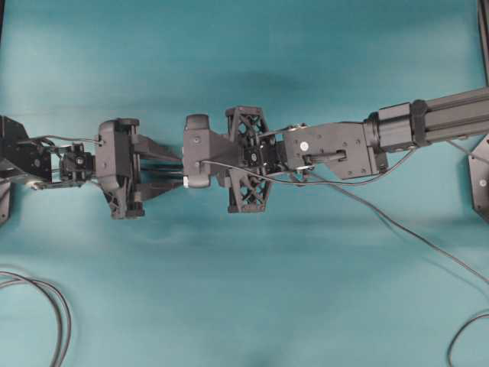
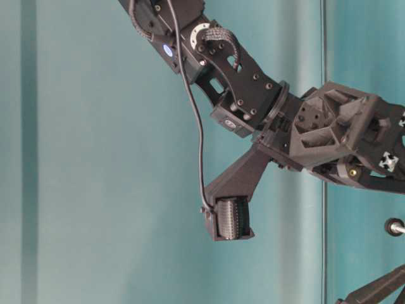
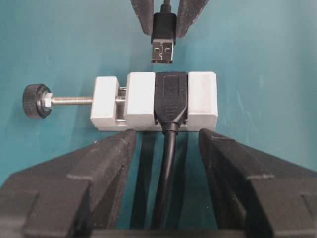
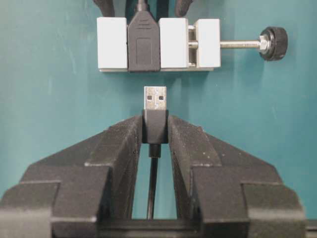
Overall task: Insert the USB cable into the female connector supported by the left arm.
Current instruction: 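Move the right gripper left, aligning the plug with the connector, then push the USB plug into the female connector held by left gripper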
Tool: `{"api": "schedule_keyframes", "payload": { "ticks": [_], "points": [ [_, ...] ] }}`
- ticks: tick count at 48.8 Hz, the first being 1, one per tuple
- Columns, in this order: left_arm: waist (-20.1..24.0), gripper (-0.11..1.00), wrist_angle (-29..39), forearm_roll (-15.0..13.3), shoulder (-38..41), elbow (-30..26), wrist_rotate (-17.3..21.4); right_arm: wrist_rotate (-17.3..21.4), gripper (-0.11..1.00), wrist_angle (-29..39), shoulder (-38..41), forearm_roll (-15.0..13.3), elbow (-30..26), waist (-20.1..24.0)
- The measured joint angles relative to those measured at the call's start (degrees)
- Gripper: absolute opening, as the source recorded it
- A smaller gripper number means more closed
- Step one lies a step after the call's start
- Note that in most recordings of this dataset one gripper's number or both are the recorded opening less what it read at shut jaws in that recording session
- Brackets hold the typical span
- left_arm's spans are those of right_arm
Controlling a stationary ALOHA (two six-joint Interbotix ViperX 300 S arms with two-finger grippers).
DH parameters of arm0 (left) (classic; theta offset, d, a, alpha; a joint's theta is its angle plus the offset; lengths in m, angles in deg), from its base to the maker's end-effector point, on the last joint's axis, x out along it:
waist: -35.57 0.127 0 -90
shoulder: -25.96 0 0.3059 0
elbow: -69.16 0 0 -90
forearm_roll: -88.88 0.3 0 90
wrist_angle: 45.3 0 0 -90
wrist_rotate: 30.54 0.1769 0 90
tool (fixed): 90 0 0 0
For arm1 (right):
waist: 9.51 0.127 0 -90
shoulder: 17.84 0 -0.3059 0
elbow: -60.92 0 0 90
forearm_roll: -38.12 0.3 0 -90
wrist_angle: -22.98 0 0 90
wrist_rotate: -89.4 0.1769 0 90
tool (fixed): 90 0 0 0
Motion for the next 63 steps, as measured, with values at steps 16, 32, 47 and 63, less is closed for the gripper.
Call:
{"api": "schedule_keyframes", "payload": {
  "ticks": [16,32,47,63],
  "points": [
    [0.1,0.61,0.0,0.0,0.0,0.0,0.1,0.1,0.22,-0.7,0.4,0.0,-0.3,0.0],
    [0.3,0.61,0.0,0.0,0.0,-0.1,0.3,0.1,0.22,-0.8,0.9,0.0,-1.1,0.0],
    [0.4,0.61,0.0,-0.1,0.0,-0.1,0.4,0.1,0.22,-0.8,1.0,0.0,-1.1,0.0],
    [0.9,0.61,0.0,0.0,0.0,-0.1,0.4,0.0,0.22,-0.8,1.1,0.0,-1.2,0.5]
  ]
}}
